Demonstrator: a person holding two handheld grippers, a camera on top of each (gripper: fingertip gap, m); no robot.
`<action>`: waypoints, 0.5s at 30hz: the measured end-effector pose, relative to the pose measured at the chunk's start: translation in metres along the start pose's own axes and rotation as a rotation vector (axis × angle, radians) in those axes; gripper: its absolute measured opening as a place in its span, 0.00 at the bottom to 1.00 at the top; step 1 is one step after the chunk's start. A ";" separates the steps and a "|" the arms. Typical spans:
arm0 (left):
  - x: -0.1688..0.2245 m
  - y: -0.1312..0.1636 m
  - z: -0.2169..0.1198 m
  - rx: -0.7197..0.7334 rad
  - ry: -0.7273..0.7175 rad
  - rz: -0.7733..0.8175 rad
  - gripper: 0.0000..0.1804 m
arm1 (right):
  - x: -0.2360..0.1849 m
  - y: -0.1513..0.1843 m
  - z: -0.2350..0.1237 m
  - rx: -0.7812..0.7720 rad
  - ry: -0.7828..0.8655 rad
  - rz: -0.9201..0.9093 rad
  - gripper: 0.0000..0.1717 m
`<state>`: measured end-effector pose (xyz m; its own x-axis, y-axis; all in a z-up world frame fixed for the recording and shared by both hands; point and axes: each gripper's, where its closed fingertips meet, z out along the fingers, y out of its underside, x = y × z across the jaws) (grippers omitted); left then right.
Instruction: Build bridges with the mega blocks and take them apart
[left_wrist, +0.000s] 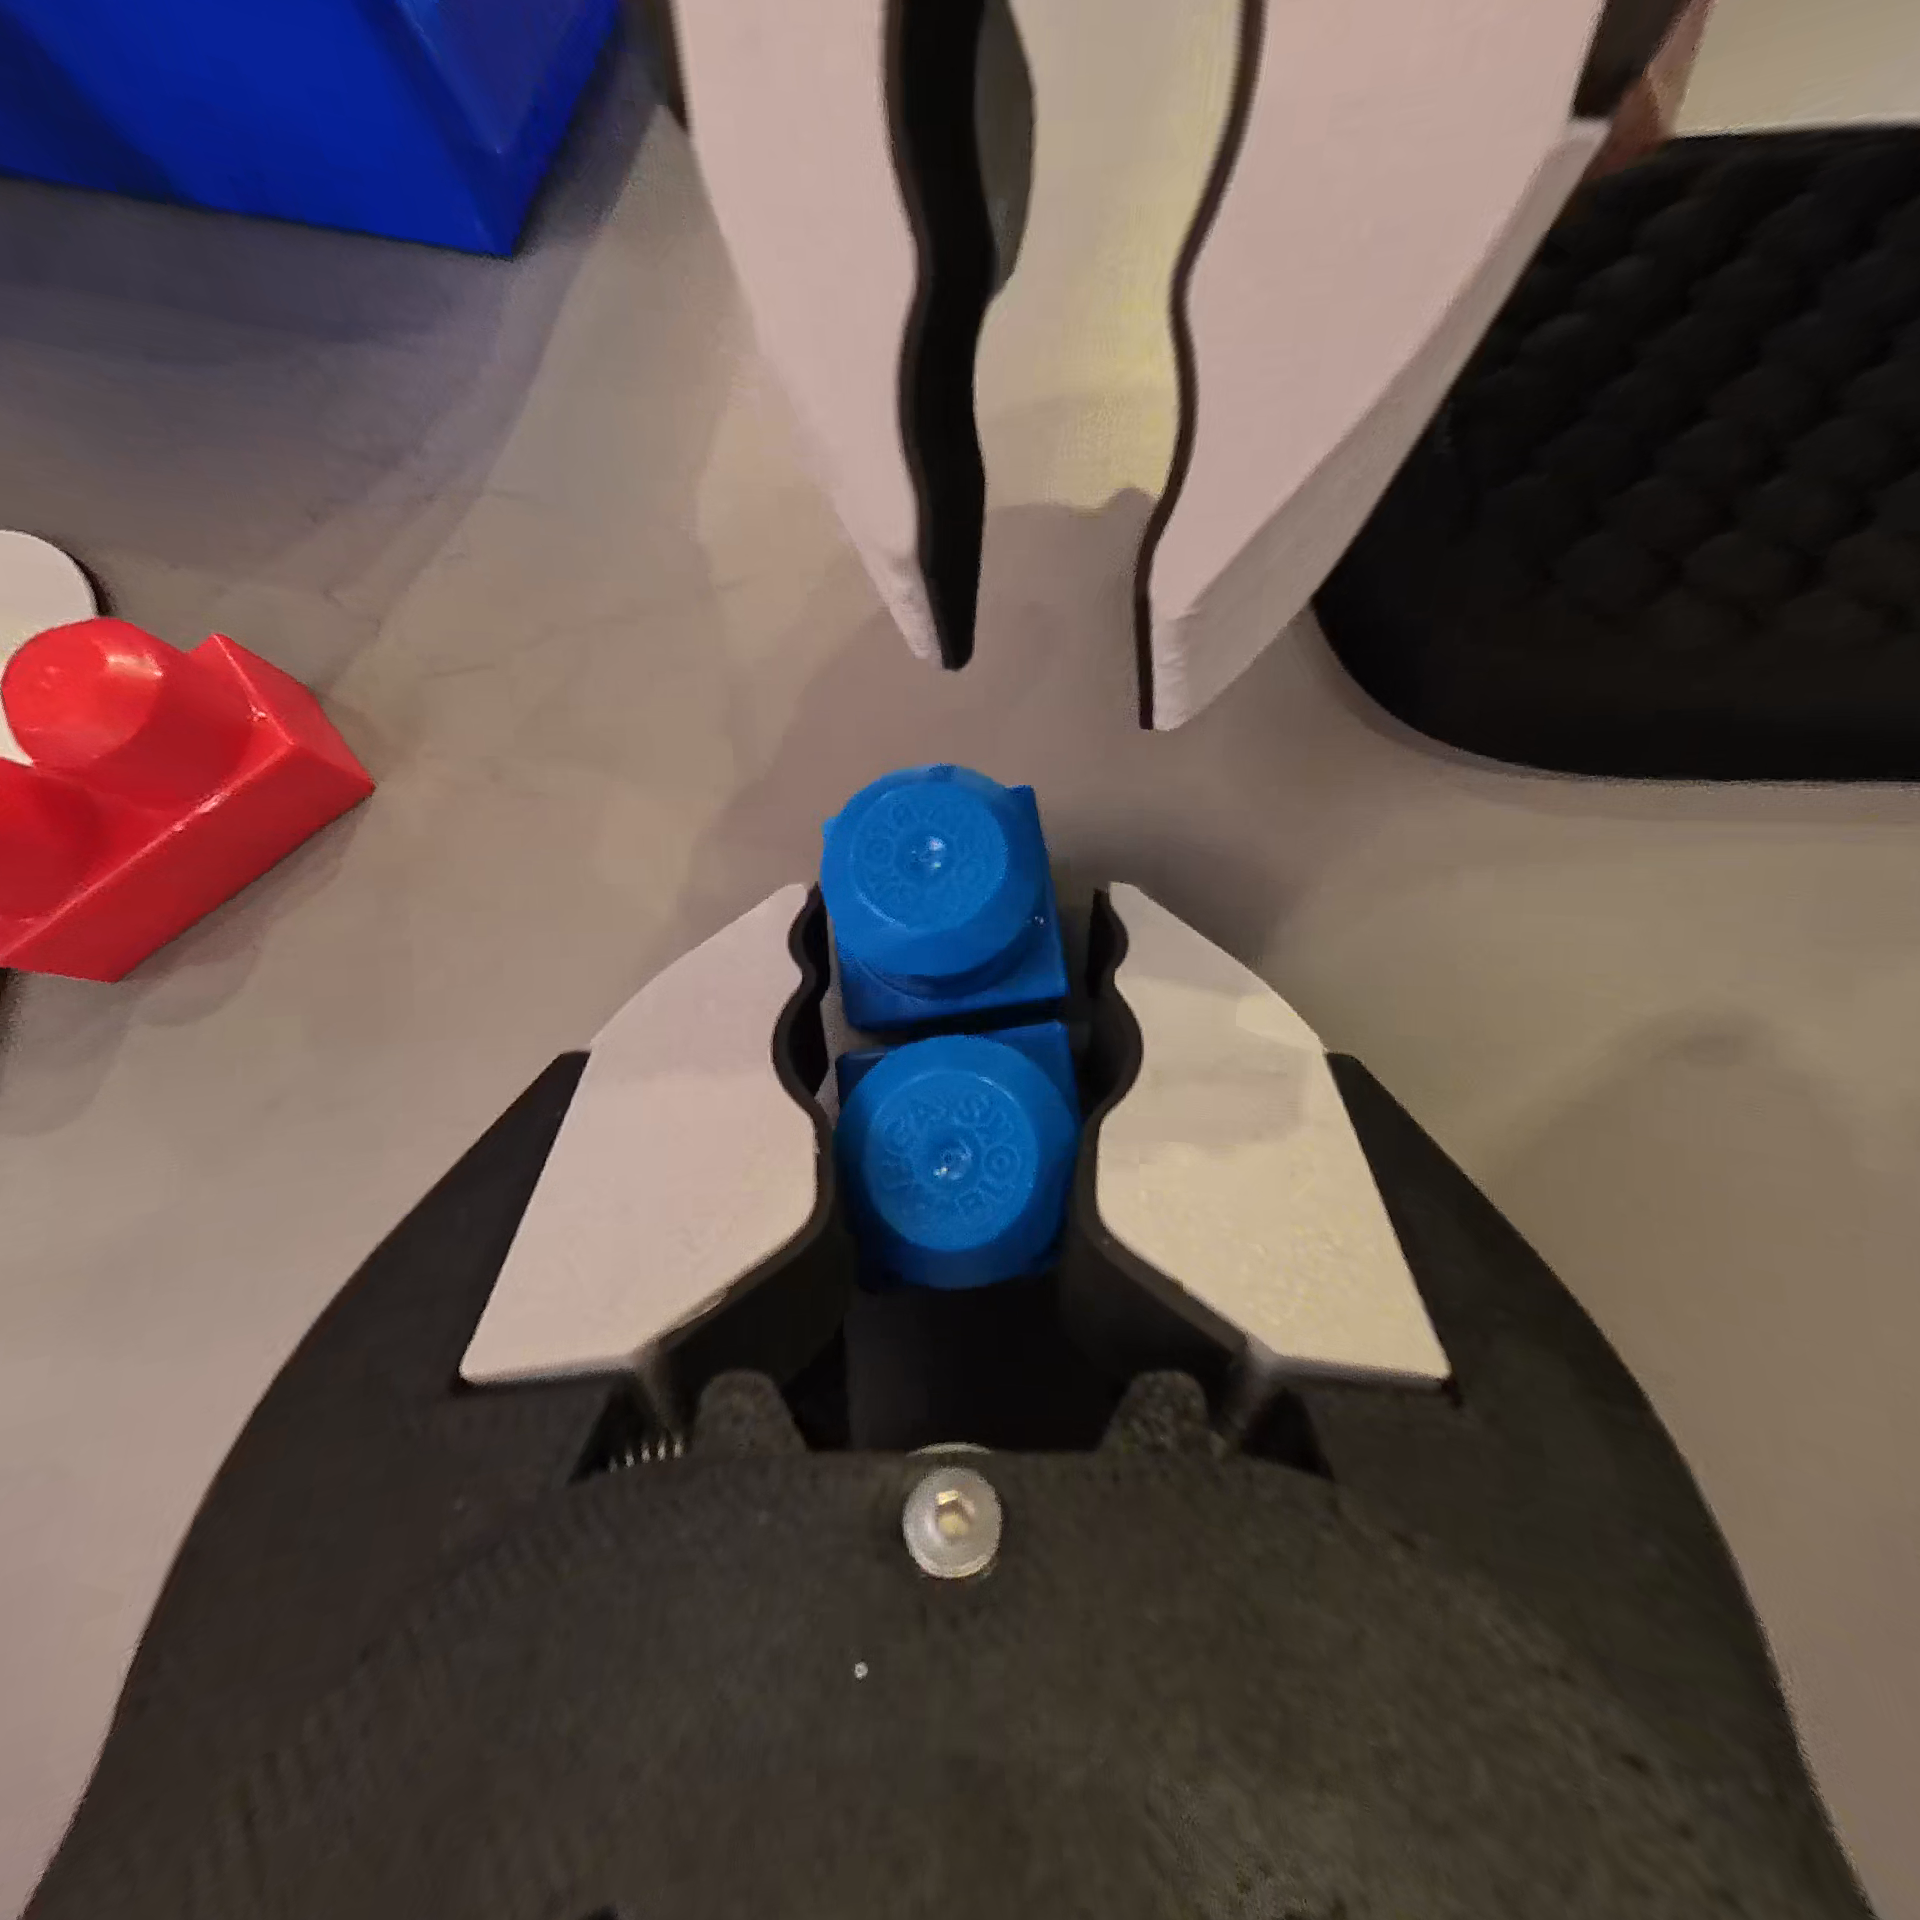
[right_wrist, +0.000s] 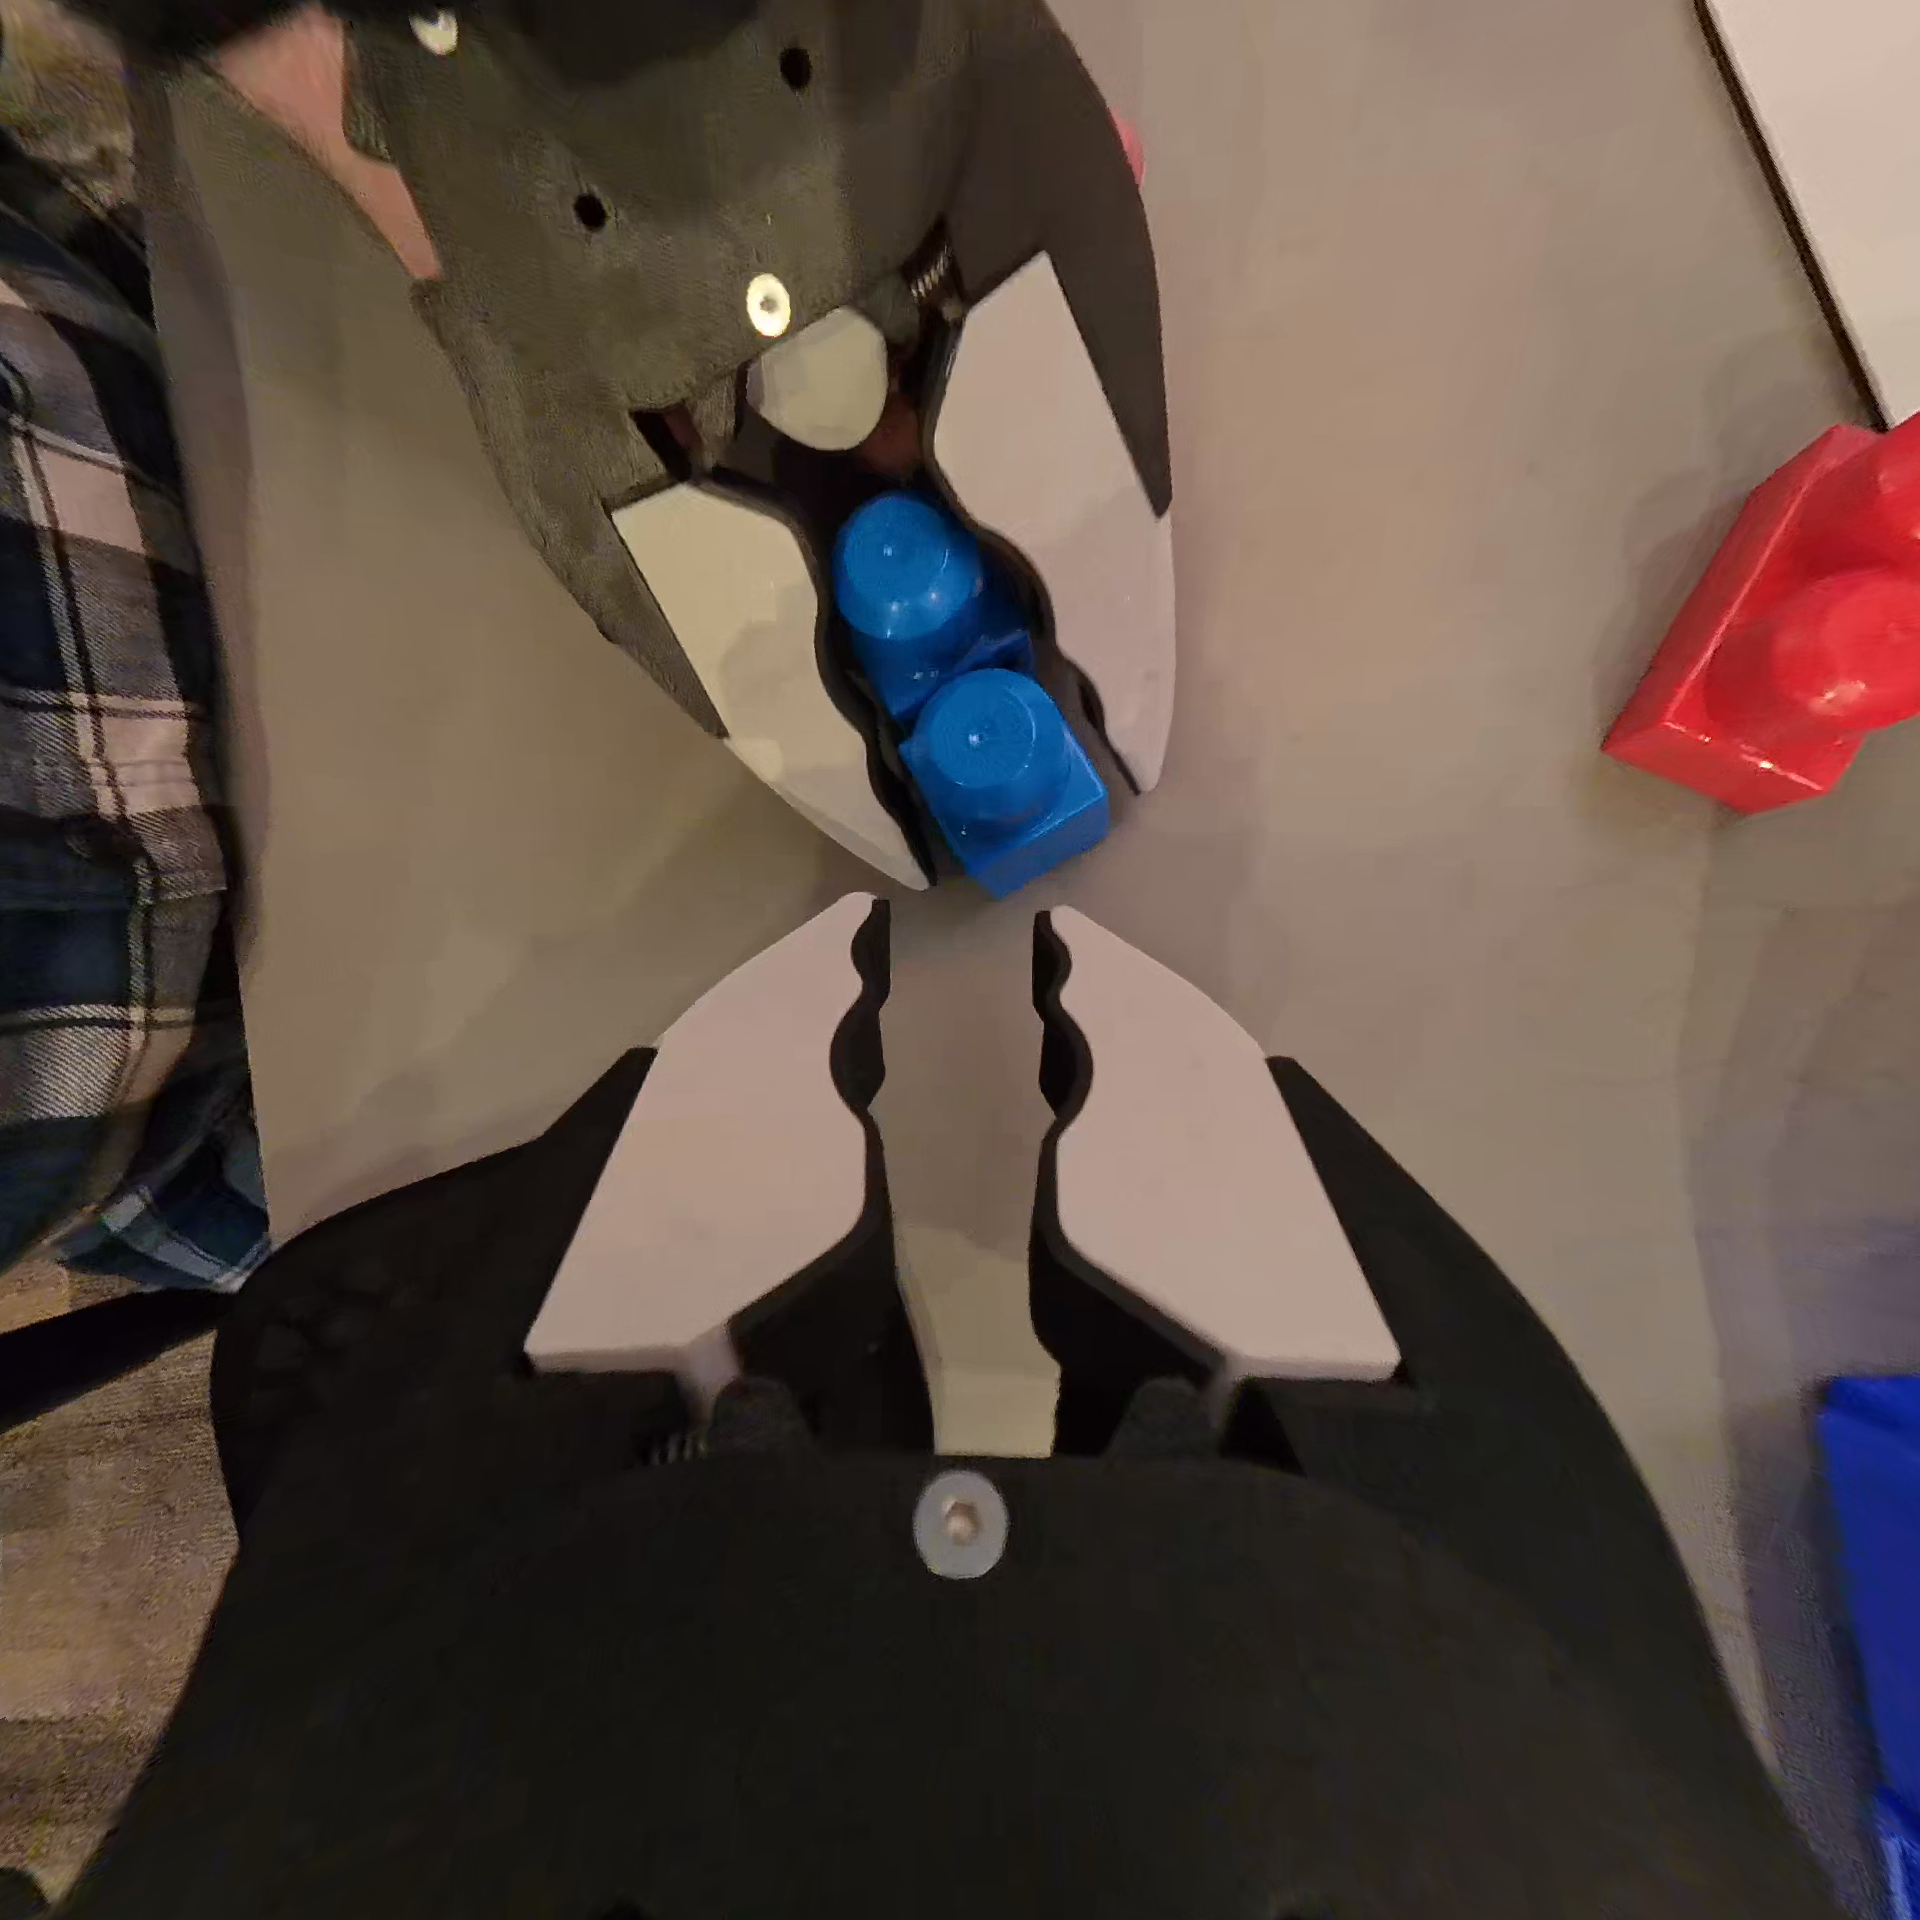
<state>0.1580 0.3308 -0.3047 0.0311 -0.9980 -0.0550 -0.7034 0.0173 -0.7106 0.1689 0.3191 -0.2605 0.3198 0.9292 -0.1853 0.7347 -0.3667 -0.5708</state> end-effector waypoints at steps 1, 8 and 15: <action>-0.002 -0.003 -0.002 0.025 -0.007 -0.007 0.27 | -0.001 0.001 0.000 0.005 0.001 0.006 0.15; 0.002 -0.004 -0.011 0.030 -0.012 -0.007 0.37 | -0.004 0.010 -0.004 0.015 0.029 0.025 0.15; -0.002 0.027 -0.053 -0.036 -0.038 -0.059 0.36 | 0.006 0.016 -0.001 0.018 0.079 0.041 0.11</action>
<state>0.1015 0.3300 -0.2861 0.0991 -0.9942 -0.0410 -0.7248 -0.0439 -0.6875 0.1830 0.3185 -0.2699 0.3962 0.9066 -0.1456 0.7092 -0.4028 -0.5786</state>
